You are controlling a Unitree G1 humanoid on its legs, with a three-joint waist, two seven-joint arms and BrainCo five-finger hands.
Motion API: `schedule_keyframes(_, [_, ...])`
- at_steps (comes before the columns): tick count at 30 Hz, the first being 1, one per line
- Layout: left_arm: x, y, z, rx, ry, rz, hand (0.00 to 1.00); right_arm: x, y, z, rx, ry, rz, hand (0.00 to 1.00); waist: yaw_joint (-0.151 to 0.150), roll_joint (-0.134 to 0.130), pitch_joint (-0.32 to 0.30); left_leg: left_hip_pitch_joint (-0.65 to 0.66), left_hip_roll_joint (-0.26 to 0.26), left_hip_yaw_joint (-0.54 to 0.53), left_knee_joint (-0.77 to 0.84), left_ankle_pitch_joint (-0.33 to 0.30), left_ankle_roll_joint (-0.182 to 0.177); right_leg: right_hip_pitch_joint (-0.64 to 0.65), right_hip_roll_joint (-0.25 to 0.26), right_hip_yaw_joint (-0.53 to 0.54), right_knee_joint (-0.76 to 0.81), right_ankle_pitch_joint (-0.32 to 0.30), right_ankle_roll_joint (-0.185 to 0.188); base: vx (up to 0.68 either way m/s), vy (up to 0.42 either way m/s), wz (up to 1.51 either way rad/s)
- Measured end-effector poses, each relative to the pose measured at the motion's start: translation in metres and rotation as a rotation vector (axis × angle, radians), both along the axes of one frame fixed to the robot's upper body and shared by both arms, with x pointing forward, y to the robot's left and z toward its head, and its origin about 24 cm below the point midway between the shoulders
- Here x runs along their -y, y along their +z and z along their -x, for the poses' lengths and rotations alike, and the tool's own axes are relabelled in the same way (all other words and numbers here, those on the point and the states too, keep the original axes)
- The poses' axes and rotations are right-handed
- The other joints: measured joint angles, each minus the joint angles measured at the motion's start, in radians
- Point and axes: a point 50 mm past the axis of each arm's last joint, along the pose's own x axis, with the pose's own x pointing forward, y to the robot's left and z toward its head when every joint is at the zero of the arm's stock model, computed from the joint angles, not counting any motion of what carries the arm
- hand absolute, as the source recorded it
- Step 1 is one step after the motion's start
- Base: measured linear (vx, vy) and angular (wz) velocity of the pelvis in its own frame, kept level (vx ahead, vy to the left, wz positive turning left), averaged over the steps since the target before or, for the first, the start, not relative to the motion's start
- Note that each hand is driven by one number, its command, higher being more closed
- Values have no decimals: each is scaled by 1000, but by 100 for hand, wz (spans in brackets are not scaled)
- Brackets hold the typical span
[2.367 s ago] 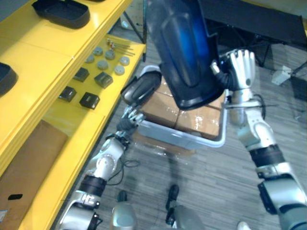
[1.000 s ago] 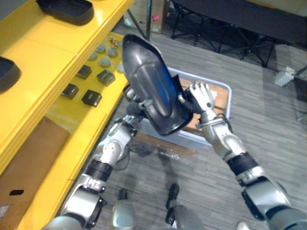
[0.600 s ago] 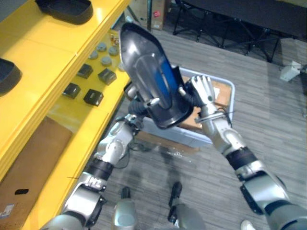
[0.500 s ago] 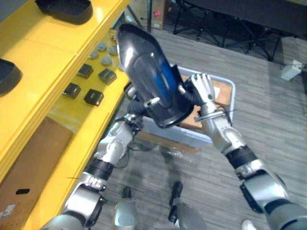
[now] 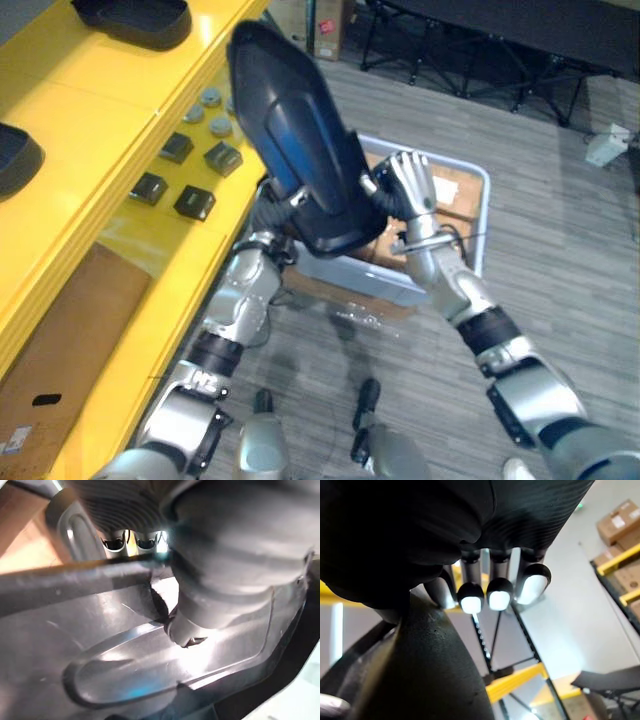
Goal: Walk over and take plastic housings, then place them on the shelf
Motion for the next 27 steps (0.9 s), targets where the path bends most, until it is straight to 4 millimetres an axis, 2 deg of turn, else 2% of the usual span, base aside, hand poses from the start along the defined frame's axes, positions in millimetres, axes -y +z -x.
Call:
schedule_keyframes(3, [-4, -7, 7, 14, 15, 28, 100, -5, -9, 7, -25, 32, -44, 100, 3, 0, 0, 5, 0, 3, 1, -2, 0, 0, 1, 11, 0, 0, 0, 0, 5, -5])
schedule_keyframes(4, [-5, -10, 11, 14, 20, 46, 100, -8, -12, 10, -31, 42, -58, 0, 5, 0, 0, 8, 1, 6, 1, -5, 0, 1, 2, 14, 0, 0, 0, 2, 20, -10])
schedule_keyframes(8, [-11, -22, 17, -9, 57, 98, 100, -20, -15, 23, -18, 145, -57, 0, 3, 0, 0, 16, 3, 22, 13, -17, 1, 6, 2, 20, -3, 0, 1, 3, 28, -11])
schedule_keyframes(12, [-23, -23, 17, -19, 138, 130, 100, -27, -16, 28, -23, 212, -51, 0, 3, -1, 0, 16, 3, 19, 18, -20, 0, 11, 2, 19, -5, 0, 1, 1, 12, 1])
schedule_keyframes(15, [-34, -31, 23, -48, 239, 84, 100, -26, -17, 33, -69, 261, -148, 0, 3, -1, 0, 31, 2, 3, 15, -22, -1, 40, 6, 9, -17, 1, 3, 25, 15, 13])
schedule_keyframes(18, [-44, -41, 38, -60, 354, -20, 100, -22, 5, 43, -9, 323, -285, 0, 8, -5, -2, 36, 2, 5, 16, -26, -2, 43, 10, 10, -17, 0, 4, 0, 0, 0])
schedule_keyframes(20, [-56, -50, 46, -87, 469, -112, 100, -13, 29, 54, 60, 380, -409, 0, 8, -8, -4, 52, 3, 19, 14, -29, -2, 53, 13, 14, -18, 0, 5, 11, 10, -9])
schedule_keyframes(22, [-65, -56, 52, -107, 536, -154, 100, -4, 40, 57, 77, 403, -475, 0, 5, -12, -8, 74, 4, 29, 13, -35, -1, 69, 13, 18, -18, -4, 9, 1, 26, -13])
schedule_keyframes(23, [-73, -60, 57, -117, 610, -210, 100, 8, 50, 61, 83, 441, -545, 0, -3, -19, -24, 82, 3, 33, 11, -37, -1, 74, 12, 20, -18, -9, 14, -8, 32, -11])
schedule_keyframes(27, [-93, -65, 69, -136, 769, -304, 100, 35, 62, 69, 71, 532, -683, 0, -11, -37, -89, 103, 5, 54, -6, -39, -2, 74, 14, 33, -26, -18, 17, 10, 24, -13])
